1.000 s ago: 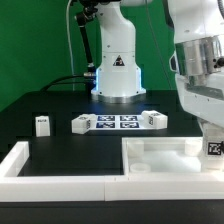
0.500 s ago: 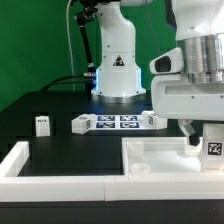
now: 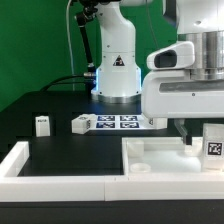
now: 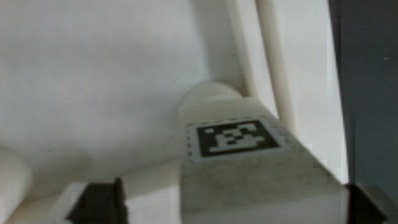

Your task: Assemble square table

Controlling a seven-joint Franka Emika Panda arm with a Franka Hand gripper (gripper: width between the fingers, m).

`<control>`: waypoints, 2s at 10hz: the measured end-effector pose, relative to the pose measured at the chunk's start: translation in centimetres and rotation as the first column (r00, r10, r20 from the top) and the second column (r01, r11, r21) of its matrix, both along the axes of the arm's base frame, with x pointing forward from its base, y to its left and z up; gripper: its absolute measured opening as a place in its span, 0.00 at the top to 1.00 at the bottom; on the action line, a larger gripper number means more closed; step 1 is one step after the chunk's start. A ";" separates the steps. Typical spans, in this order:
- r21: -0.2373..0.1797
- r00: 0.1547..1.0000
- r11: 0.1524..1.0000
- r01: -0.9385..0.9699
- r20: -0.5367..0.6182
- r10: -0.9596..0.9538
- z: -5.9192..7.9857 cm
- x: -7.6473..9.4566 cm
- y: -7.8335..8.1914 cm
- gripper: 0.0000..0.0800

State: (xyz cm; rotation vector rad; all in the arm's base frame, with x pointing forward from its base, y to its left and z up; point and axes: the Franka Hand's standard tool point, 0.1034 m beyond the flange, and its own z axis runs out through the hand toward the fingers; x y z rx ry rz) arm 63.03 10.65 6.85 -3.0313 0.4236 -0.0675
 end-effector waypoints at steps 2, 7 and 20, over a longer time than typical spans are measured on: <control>0.008 0.993 0.993 0.121 -0.010 -0.121 0.0 0.0 0.1 0.51; 0.017 0.853 0.853 0.521 -0.049 -0.520 -0.2 -0.1 0.5 0.64; 0.024 0.740 0.740 0.672 -0.066 -0.669 -0.3 -0.2 1.8 0.20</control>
Offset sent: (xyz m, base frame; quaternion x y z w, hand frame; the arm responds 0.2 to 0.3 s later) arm 0.0000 0.0000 0.0000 0.0000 0.0000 0.1296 0.9916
